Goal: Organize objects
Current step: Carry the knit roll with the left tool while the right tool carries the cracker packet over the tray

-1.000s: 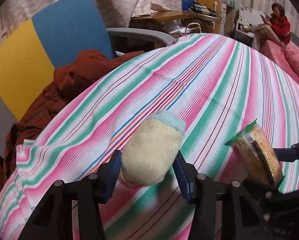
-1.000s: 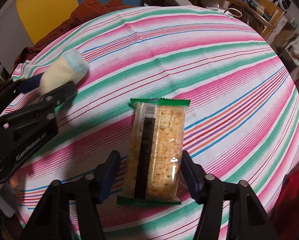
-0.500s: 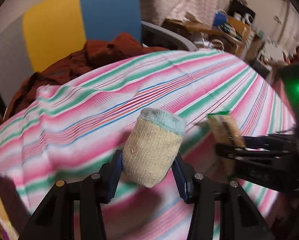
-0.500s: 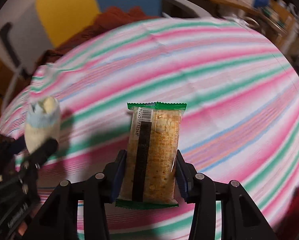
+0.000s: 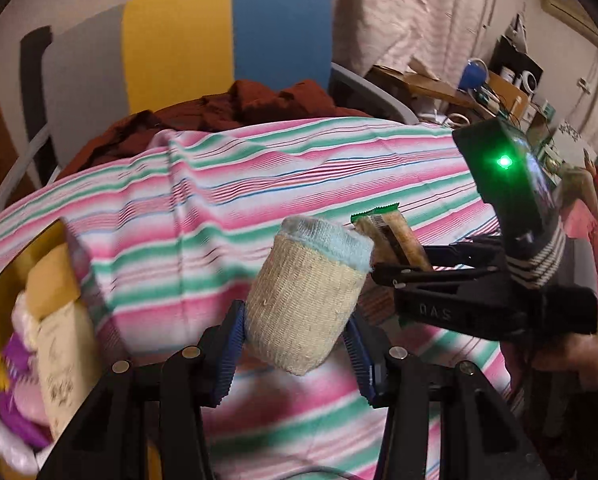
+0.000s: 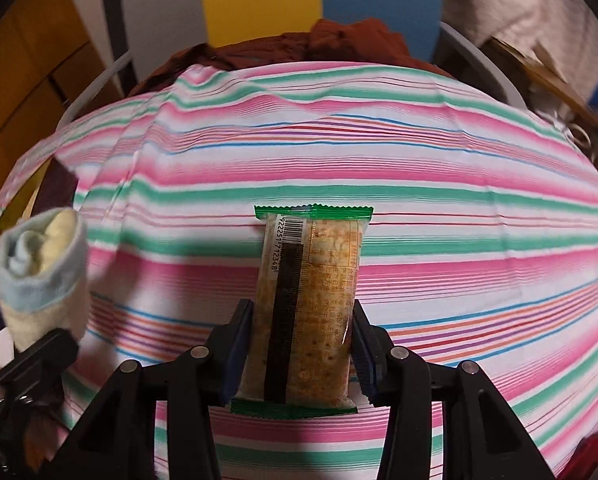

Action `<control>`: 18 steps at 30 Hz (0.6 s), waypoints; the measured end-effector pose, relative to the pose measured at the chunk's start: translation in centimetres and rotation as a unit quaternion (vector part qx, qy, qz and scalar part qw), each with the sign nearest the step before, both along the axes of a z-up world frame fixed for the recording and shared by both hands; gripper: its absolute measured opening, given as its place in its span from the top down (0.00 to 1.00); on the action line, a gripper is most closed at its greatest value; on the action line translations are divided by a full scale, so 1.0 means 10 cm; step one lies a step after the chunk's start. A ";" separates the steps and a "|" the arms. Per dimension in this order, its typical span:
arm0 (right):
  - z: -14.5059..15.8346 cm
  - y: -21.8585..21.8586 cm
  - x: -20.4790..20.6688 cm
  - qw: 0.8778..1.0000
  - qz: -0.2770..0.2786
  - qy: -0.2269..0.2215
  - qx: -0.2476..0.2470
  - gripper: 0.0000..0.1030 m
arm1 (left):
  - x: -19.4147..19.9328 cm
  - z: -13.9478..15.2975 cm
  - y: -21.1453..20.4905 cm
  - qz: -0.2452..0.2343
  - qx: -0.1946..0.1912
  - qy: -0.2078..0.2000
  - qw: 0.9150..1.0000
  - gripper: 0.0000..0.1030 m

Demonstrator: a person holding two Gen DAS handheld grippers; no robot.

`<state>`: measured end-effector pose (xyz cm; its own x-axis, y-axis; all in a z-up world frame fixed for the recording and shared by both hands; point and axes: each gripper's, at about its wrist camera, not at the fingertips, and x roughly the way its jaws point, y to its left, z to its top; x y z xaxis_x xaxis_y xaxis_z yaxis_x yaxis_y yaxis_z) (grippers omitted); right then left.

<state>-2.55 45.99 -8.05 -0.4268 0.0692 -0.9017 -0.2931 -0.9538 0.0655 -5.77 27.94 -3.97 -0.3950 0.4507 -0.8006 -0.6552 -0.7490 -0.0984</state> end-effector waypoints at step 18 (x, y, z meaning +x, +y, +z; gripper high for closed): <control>-0.07 -0.37 -0.15 0.997 0.062 0.012 0.046 0.55 | 0.23 0.26 -0.83 0.079 0.013 0.060 0.995 0.53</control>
<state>-4.01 42.33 -8.73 -0.4582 0.0968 -0.8835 -0.1712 -0.9850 -0.0191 -3.52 19.60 -1.40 -0.5552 0.3954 -0.7317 -0.5369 -0.8423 -0.0477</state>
